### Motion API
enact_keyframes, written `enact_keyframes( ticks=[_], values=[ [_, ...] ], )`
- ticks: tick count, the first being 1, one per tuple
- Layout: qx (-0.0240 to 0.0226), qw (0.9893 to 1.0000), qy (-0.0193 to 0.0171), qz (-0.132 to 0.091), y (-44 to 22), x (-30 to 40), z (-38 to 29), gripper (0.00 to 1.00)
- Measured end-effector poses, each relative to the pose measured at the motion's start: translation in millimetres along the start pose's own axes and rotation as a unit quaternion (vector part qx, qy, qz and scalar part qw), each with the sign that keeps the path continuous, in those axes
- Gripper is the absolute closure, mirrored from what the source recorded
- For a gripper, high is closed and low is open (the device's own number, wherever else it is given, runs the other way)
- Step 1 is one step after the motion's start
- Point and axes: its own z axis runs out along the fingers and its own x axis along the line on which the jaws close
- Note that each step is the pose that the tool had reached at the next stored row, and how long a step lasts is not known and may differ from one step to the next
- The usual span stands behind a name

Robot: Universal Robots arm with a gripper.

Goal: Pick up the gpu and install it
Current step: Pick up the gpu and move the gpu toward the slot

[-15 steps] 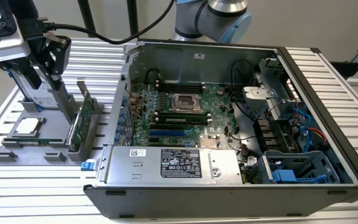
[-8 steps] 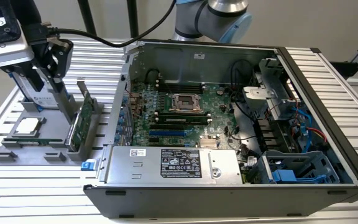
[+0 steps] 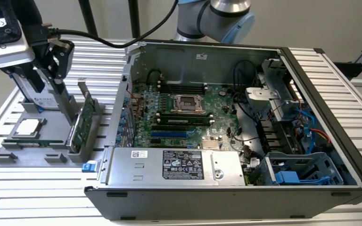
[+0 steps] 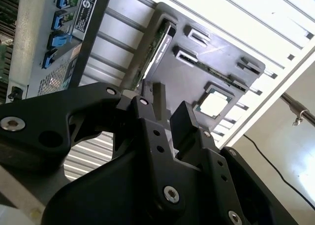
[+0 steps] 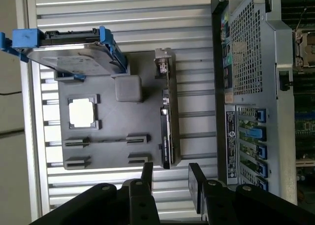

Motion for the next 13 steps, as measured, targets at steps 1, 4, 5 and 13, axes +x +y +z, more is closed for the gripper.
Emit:
enact_keyframes(
  ticks=[1,4,5,13],
  values=[
    [-0.0001,1.0000,-0.0001,0.000,0.0,0.0,0.5,0.00],
    [0.0000,1.0000,0.0000,0.000,-0.1,0.0,1.9,0.00],
    [0.0000,1.0000,0.0000,0.000,-0.1,0.0,2.4,0.00],
    [0.0000,1.0000,0.0000,0.000,-0.3,-0.2,6.5,0.00]
  ],
)
